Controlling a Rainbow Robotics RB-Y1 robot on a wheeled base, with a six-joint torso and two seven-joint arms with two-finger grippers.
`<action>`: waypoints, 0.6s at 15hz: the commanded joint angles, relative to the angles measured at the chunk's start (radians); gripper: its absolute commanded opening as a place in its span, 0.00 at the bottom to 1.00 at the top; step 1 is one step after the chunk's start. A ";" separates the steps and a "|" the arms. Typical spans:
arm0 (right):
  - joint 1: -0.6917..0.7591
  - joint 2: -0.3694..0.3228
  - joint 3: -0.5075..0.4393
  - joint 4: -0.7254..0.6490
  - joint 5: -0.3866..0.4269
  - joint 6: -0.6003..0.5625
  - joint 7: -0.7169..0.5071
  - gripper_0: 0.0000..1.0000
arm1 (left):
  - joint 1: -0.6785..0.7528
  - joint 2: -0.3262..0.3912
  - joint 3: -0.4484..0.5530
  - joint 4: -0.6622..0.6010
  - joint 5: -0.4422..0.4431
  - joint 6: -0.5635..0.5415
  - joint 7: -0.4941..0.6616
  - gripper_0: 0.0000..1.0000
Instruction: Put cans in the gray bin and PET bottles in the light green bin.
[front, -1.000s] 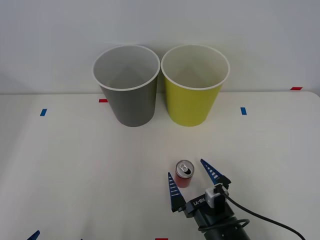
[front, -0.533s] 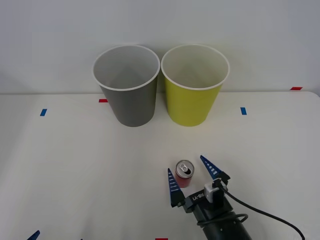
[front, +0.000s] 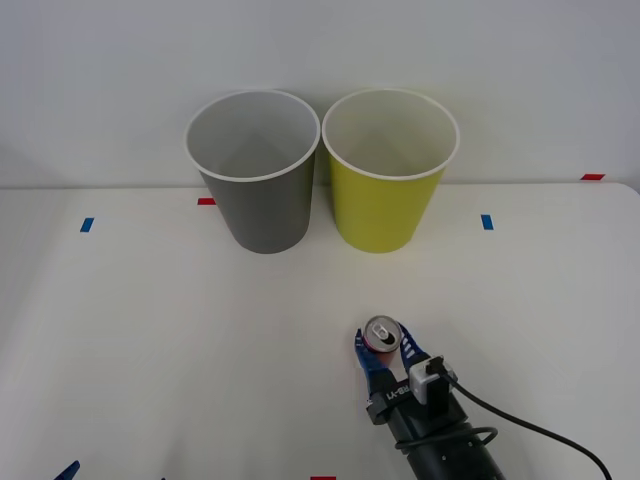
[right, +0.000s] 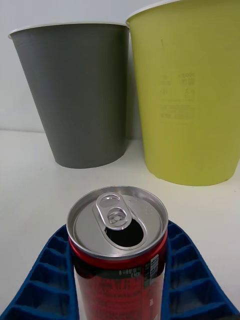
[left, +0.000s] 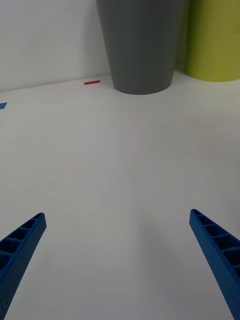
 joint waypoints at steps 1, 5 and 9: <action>0.000 0.001 0.001 -0.001 0.000 0.000 0.000 0.16 | 0.000 0.000 0.000 0.000 0.000 0.000 0.000 1.00; 0.013 -0.025 0.003 -0.136 0.006 0.171 -0.002 0.12 | 0.000 0.000 0.000 0.000 0.000 0.000 0.000 1.00; 0.020 -0.048 0.003 -0.372 -0.006 0.474 -0.011 0.12 | 0.000 0.000 0.000 0.000 0.000 0.000 0.000 1.00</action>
